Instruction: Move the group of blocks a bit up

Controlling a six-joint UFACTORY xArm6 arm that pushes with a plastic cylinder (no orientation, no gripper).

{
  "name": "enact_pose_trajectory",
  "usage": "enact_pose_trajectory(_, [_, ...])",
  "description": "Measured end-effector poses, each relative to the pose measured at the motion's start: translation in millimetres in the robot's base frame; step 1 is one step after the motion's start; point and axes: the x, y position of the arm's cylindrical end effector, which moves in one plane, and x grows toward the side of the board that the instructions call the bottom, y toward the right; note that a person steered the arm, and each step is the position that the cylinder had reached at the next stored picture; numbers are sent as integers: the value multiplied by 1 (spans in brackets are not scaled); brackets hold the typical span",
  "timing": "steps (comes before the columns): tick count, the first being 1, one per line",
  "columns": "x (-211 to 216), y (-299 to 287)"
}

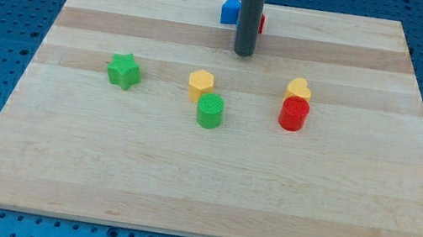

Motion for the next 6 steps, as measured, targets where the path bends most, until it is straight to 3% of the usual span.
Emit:
enact_pose_trajectory(3, [-12,3])
enact_pose_trajectory(6, [63,126])
